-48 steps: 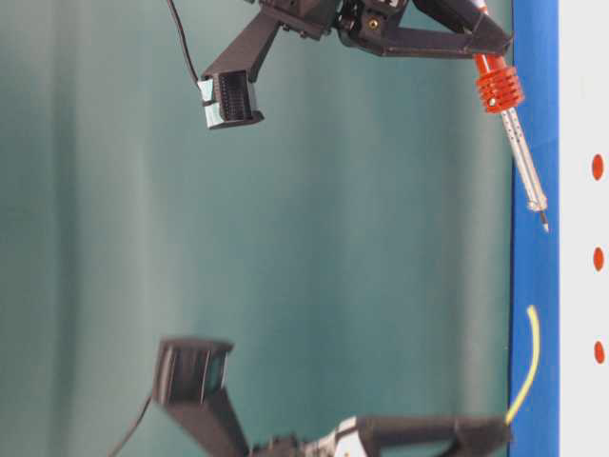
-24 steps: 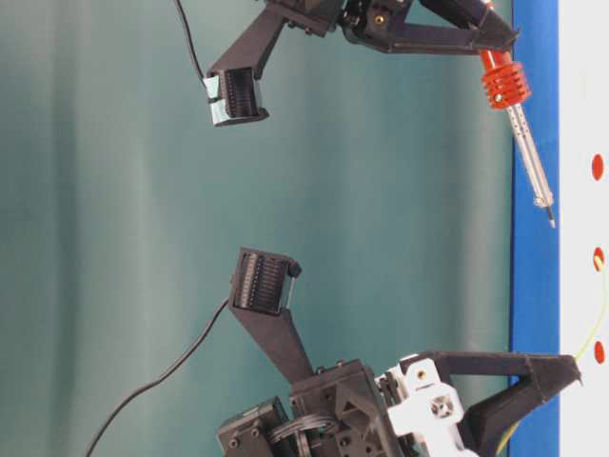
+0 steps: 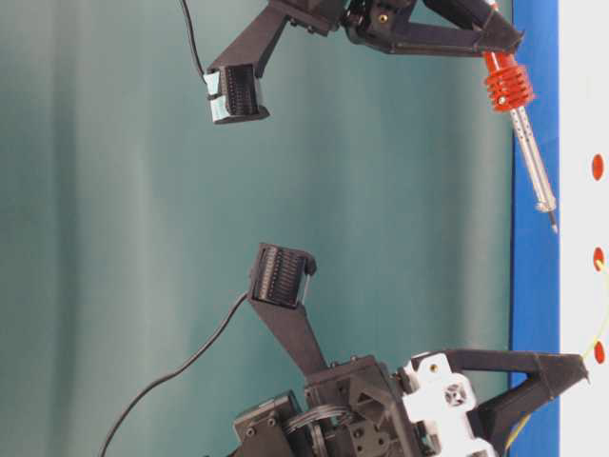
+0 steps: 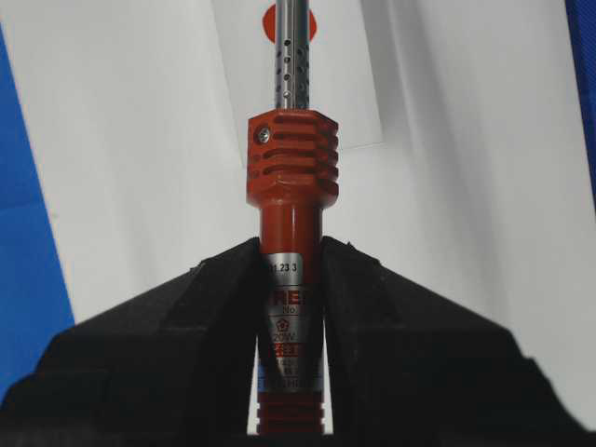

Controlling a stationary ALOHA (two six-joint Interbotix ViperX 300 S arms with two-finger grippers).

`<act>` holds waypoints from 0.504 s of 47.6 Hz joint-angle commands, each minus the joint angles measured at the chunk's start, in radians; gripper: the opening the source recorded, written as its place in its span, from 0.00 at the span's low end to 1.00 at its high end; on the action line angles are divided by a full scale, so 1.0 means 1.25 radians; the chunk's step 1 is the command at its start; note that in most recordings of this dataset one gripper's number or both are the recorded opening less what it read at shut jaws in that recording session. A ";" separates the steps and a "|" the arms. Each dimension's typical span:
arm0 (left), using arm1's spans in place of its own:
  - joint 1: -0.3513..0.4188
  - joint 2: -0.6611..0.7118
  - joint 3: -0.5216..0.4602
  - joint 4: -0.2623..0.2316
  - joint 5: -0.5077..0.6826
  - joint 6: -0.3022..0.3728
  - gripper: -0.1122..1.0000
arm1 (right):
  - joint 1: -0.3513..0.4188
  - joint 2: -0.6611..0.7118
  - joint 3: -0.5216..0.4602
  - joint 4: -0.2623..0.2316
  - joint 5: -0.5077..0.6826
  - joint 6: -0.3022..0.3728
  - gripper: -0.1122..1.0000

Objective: Touch the tip of the soldering iron to the tip of the solder at the mark.

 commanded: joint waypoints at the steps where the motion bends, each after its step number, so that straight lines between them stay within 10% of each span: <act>1: 0.000 -0.007 -0.017 0.000 -0.005 0.000 0.12 | 0.001 -0.006 -0.007 -0.004 -0.007 0.001 0.16; 24: 0.000 -0.007 -0.018 0.001 0.000 0.001 0.12 | 0.016 0.040 -0.038 -0.002 -0.011 0.000 0.16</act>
